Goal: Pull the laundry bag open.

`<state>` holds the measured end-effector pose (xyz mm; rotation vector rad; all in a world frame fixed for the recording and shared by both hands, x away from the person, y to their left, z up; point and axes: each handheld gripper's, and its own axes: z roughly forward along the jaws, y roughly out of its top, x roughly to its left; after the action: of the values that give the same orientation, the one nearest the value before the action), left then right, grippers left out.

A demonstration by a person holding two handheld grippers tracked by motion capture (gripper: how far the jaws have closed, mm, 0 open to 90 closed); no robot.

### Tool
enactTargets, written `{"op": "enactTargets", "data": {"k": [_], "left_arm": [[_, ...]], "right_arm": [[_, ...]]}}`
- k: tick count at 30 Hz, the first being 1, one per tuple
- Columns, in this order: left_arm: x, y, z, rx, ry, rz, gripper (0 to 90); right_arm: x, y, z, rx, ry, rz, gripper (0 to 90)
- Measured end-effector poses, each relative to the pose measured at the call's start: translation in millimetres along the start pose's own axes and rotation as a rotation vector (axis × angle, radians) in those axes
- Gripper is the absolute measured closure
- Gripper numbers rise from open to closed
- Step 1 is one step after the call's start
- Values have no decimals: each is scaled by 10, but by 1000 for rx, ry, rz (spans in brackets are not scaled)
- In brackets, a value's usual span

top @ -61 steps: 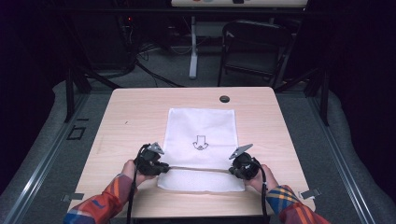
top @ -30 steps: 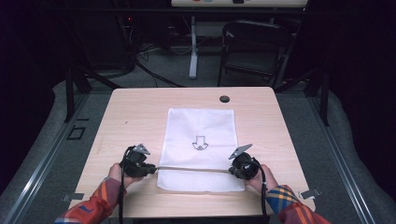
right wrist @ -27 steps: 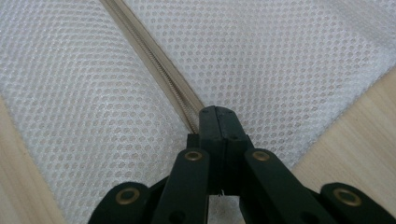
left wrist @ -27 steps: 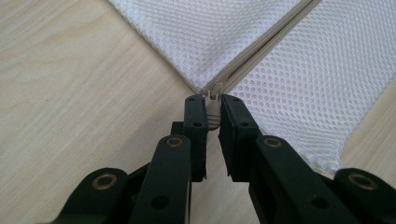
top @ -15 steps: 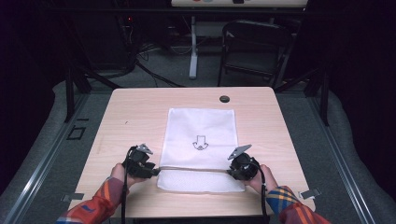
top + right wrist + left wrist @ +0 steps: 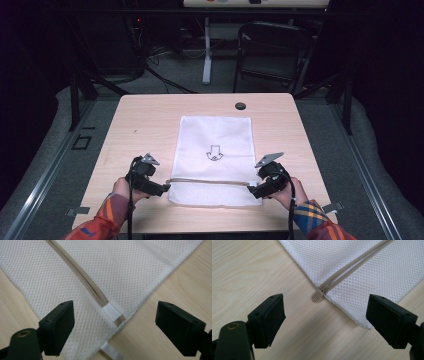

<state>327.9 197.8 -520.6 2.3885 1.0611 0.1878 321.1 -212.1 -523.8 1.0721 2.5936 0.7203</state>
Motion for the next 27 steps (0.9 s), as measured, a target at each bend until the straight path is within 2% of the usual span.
{"op": "enactTargets", "data": {"k": [4,6,10,14,16,19,23,25,27], "left_arm": [[-31,-61,-68,-6,2,-7,139],[-40,-90,-92,-5,12,-11,130],[-30,-141,-137,-5,28,-17,118],[-26,-189,-172,-6,51,-17,107],[-19,-220,-183,-9,54,-22,106],[-1,-266,-189,-2,51,-30,105],[18,-303,-143,38,54,-28,102],[40,-309,-110,60,42,-22,99],[52,-315,-69,86,39,-15,98]], "right_arm": [[-50,-115,-113,-4,-22,41,89],[-72,-187,-181,-2,-43,53,62],[-130,-356,-289,1,-57,89,0],[-166,-510,-346,13,-70,102,0],[-187,-600,-366,7,-73,118,0],[-228,-689,-388,26,-67,126,0],[-282,-787,-378,60,-69,137,0],[-310,-814,-362,80,-48,142,0],[-327,-830,-349,110,-64,139,0]]}}
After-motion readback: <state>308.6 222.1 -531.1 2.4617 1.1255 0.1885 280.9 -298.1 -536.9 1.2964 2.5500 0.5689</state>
